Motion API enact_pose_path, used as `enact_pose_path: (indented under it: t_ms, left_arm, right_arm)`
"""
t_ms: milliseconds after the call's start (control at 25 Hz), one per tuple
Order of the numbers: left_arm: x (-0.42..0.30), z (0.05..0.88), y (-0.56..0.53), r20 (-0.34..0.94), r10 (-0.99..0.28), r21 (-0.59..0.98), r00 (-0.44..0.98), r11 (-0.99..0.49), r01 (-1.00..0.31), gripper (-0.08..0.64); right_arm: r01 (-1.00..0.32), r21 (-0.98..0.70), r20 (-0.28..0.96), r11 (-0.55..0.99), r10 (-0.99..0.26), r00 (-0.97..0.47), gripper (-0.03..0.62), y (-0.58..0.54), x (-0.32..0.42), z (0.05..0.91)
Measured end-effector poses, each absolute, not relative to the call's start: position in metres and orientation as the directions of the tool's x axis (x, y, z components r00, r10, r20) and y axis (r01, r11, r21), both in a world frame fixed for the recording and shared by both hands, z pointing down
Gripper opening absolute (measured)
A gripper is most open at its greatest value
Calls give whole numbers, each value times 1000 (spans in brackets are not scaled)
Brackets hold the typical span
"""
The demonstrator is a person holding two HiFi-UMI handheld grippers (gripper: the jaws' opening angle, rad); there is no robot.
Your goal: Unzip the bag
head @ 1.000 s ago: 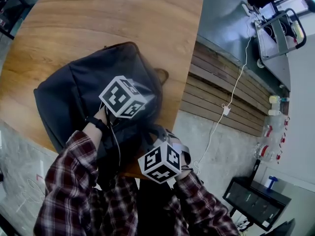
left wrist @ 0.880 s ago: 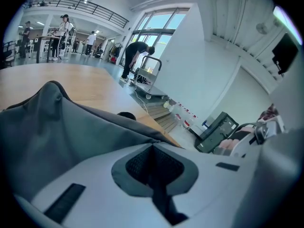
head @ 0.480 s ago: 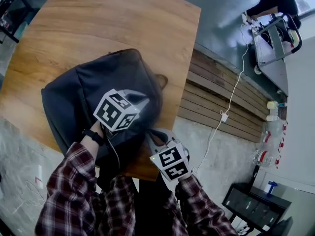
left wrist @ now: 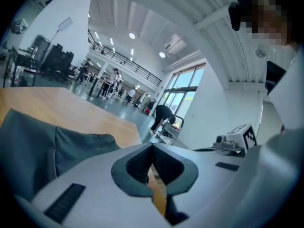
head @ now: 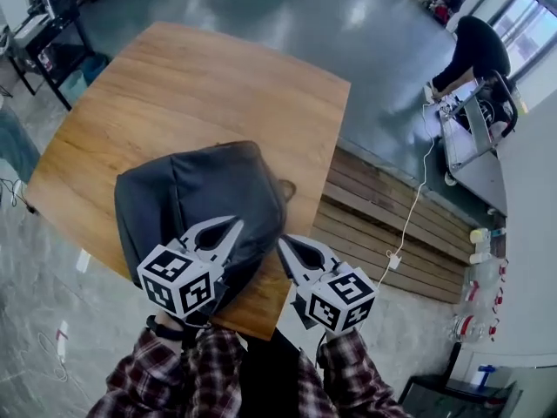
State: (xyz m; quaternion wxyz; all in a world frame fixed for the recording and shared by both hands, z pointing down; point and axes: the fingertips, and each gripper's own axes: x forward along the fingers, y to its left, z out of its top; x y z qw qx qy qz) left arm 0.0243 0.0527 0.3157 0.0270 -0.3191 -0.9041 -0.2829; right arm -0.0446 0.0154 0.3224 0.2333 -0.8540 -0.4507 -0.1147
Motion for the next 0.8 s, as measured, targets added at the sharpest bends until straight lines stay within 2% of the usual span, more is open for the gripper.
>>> enact_pose_path:
  t_ms: [280,520,800]
  left_arm:
    - [37,236,20,172,709,380,-684,593,710,9]
    - [13,198,3,96,706,373,-702,628,683,9]
    - [0,193,4,83,702,335,-708,649,683,9]
  right_arm:
    - [795,-294,243,-530,763,599,11,20,-47,245]
    - [789,-204,194,-580,766,613,11,7,-41,204]
    - [765,-168,182,-622,743,644,11,6,-30,198]
